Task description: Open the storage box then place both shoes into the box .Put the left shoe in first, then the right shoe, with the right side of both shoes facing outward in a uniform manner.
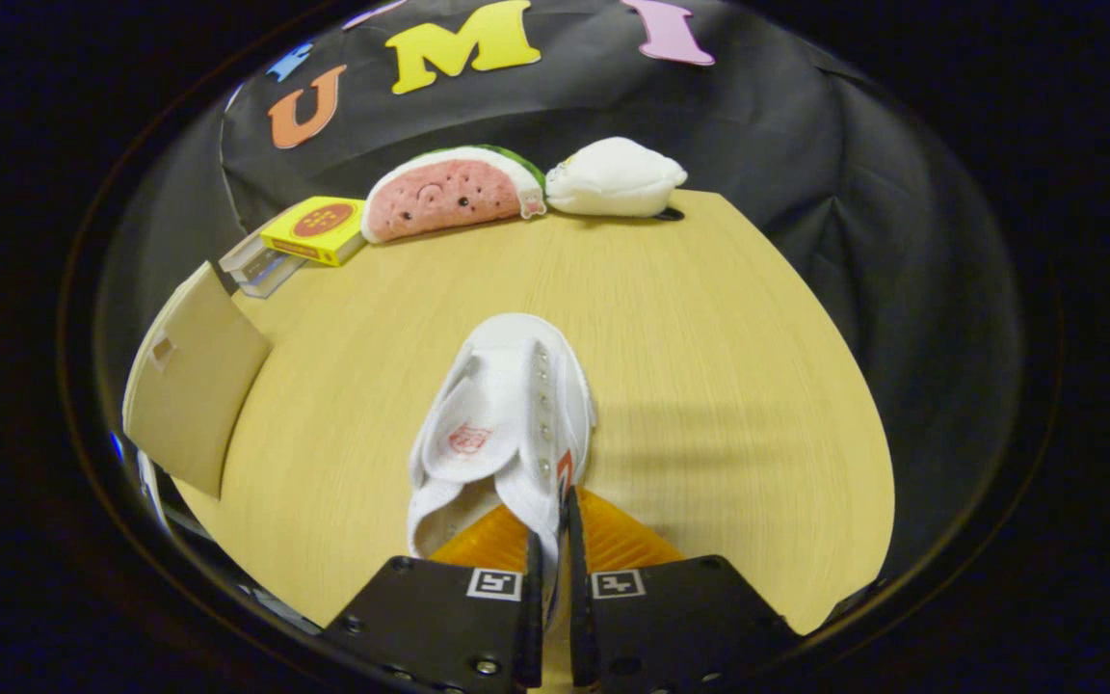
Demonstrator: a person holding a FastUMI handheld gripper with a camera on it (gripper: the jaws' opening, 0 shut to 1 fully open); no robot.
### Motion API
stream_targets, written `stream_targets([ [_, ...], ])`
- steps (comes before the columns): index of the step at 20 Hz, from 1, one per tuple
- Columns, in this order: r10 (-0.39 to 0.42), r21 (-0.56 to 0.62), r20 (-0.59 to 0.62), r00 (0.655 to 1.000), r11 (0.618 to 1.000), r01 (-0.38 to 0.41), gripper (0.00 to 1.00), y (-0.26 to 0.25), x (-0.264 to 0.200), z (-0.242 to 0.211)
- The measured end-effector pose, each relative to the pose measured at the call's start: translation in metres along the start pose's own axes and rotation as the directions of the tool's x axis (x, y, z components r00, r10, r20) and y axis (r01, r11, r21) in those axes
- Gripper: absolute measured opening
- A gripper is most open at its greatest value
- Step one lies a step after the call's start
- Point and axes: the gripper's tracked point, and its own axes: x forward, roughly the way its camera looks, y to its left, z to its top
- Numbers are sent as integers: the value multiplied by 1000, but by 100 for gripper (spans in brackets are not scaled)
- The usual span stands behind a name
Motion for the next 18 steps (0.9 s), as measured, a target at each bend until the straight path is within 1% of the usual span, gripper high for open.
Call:
stream_targets([
  [1,3,34,-6,1000,999,-3,0,0,-3,5],
  [2,5,71,-14,1000,997,-4,0,1,2,5],
  [6,42,224,-29,999,974,-35,0,11,-16,12],
  [9,70,295,-26,997,954,-59,0,27,-31,18],
  [14,117,365,14,993,924,-114,0,81,-65,32],
  [18,97,371,71,993,921,-117,0,138,-99,50],
])
